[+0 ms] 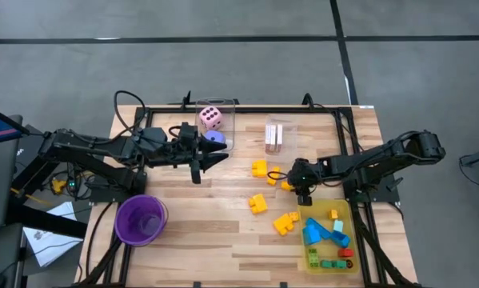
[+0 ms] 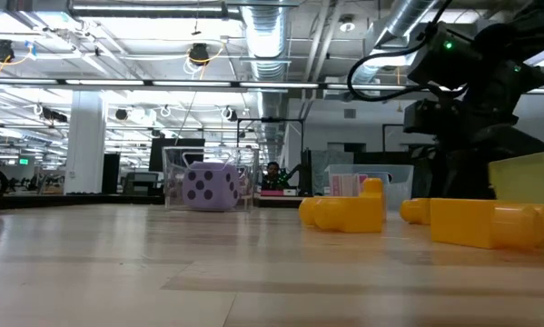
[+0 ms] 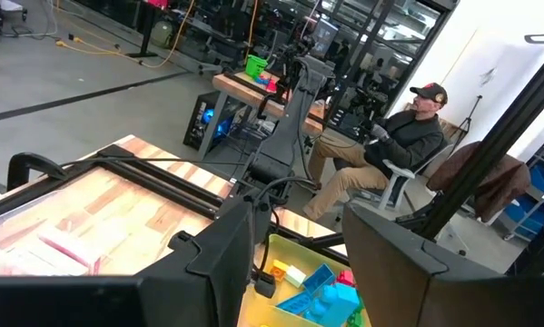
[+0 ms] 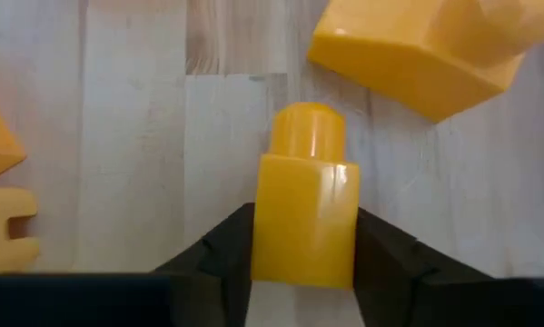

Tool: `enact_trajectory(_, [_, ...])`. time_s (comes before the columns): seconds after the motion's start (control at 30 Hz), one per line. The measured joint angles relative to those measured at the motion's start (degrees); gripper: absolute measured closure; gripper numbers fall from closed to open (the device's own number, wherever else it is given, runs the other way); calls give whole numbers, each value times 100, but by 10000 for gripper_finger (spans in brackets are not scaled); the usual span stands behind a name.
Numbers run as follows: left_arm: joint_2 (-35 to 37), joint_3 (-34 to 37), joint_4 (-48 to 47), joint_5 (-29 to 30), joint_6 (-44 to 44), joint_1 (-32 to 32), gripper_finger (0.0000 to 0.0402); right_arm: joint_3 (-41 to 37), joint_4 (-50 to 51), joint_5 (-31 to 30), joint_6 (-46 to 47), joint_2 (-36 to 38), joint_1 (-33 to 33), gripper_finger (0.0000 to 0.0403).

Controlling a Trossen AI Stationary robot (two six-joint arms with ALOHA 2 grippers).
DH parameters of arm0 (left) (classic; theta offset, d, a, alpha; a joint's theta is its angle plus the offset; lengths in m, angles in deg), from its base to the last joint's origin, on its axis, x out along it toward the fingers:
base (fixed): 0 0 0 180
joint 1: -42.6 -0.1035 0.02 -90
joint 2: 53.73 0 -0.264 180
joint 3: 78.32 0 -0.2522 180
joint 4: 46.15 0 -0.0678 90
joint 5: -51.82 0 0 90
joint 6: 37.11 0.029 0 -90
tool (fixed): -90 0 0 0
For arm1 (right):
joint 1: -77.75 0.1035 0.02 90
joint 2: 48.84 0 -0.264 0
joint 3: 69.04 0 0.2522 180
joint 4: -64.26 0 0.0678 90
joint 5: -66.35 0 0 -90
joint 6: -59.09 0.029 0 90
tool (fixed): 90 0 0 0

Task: Pick & Place Toys
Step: Put the yellow game piece into the bin

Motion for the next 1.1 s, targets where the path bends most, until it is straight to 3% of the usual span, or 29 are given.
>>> enact_trajectory(0.1, [0,-1,0,0,0,0,229,-3,-39,-91,129,-7,4,278])
enact_trajectory(0.47, [0,-1,0,0,-2,0,229,530,439,-188,302,-25,-2,253])
enact_trajectory(0.63, [0,-2,0,2,-3,0,229,867,790,-221,280,-24,-2,277])
enact_trajectory(0.8, [0,-1,0,0,-46,0,229,1320,1420,-218,323,4,-2,275])
enact_trajectory(0.93, [0,-1,-2,0,-46,0,229,1660,1799,-231,506,329,-2,262])
enact_trajectory(1.1, [0,-2,-2,2,-48,0,229,1997,2432,-224,898,1081,13,279])
